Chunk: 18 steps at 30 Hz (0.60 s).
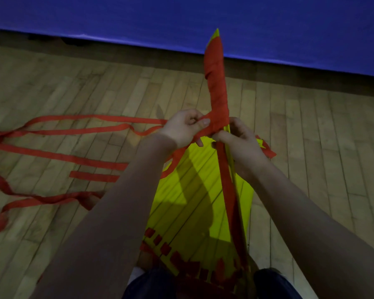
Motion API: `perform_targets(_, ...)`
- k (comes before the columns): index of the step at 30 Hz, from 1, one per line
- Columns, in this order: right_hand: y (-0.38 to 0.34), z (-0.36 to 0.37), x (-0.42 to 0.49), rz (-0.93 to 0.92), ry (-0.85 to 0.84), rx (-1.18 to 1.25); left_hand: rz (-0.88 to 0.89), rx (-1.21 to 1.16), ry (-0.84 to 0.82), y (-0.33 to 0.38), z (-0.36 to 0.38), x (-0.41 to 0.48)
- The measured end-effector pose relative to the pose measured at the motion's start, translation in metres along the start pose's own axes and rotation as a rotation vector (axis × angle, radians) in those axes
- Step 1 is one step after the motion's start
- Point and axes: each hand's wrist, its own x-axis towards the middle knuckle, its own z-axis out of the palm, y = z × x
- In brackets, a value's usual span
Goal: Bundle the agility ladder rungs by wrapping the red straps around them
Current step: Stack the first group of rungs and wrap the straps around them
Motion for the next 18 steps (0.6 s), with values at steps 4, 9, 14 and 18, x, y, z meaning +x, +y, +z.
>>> perform_targets(4,-0.009,0.002,-0.005,0.088,-0.134,0.166,0.014,-0.026,0.123,0.001,-0.001,0.0)
perform_targets(9,-0.011,-0.003,-0.003,0.172,-0.173,0.162,0.008,-0.034,0.027,0.004,-0.005,0.002)
perform_targets(14,-0.011,-0.007,0.002,0.246,-0.181,0.164,-0.096,-0.192,0.072,0.008,-0.004,-0.001)
perform_targets(18,-0.003,-0.009,0.004,0.296,-0.21,0.089,-0.168,-0.212,0.128,0.012,0.0,-0.001)
